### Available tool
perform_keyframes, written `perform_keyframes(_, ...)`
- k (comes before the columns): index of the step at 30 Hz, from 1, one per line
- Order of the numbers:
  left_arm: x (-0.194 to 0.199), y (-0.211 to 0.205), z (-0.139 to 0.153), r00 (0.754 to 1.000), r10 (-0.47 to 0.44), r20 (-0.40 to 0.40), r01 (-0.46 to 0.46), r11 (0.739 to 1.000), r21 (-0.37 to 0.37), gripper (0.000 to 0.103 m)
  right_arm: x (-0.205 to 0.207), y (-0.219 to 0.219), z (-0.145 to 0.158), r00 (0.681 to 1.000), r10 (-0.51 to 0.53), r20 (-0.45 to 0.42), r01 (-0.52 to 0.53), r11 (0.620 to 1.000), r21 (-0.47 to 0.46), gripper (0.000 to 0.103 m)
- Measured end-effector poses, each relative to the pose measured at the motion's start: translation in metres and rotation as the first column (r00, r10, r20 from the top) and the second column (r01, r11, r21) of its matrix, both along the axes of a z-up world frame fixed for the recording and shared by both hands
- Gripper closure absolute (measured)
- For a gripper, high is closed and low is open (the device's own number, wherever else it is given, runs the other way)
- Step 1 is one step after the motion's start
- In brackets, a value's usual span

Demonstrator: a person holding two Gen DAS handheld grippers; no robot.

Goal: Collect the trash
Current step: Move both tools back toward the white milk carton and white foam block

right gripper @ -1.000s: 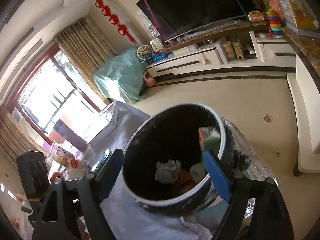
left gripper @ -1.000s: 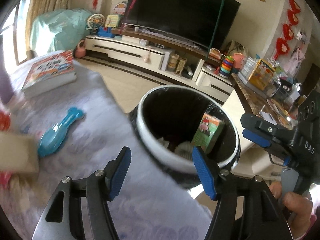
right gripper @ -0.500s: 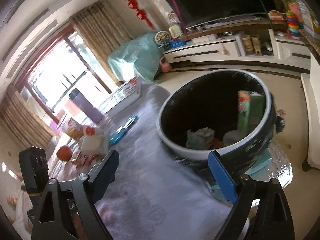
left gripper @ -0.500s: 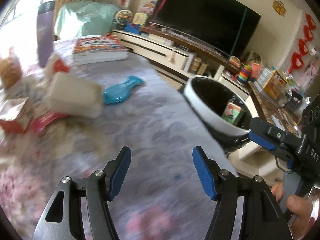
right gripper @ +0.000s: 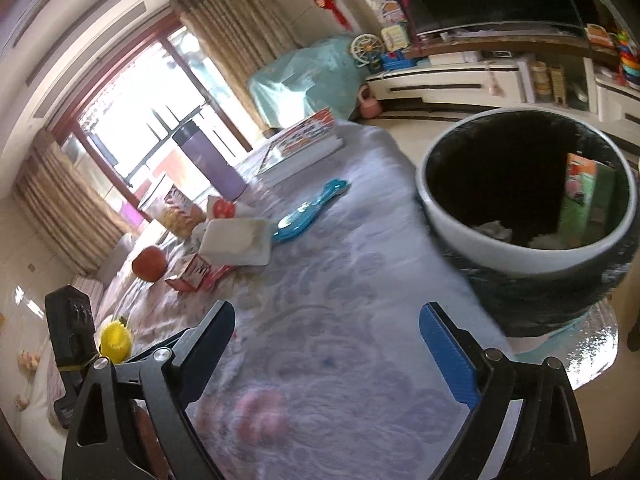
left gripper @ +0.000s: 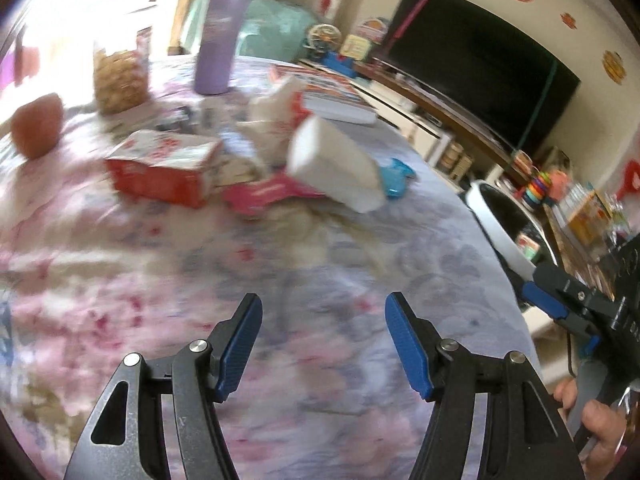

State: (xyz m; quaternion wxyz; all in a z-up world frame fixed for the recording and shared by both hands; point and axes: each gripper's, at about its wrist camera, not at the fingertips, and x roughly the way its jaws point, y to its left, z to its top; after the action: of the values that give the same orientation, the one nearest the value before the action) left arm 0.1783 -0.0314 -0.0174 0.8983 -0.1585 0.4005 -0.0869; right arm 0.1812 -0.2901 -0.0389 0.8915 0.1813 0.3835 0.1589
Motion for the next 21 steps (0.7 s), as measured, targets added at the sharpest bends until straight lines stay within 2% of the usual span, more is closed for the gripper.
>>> perform_keyframes(6, 0.000, 0.022, 0.000, 0.999, 0.050, -0.011, -0.050, 0.999, -0.009, 0.039, 0.009, 0.026, -0.006, 0.998, 0.056, -0.011, -0.056, 0.998, -0.008, 0.008)
perform_keyframes(13, 0.006, 0.038, 0.002, 0.996, 0.085, -0.004, -0.085, 0.996, 0.015, 0.027, 0.023, 0.047, -0.011, 0.995, 0.100, -0.029, -0.099, 0.995, 0.003, 0.008)
perform_keyframes(21, 0.041, 0.049, -0.003, 0.995, 0.094, -0.015, -0.093, 0.994, 0.065, 0.024, 0.043, 0.068, -0.012, 0.990, 0.135, -0.040, -0.134, 0.991, 0.019, 0.008)
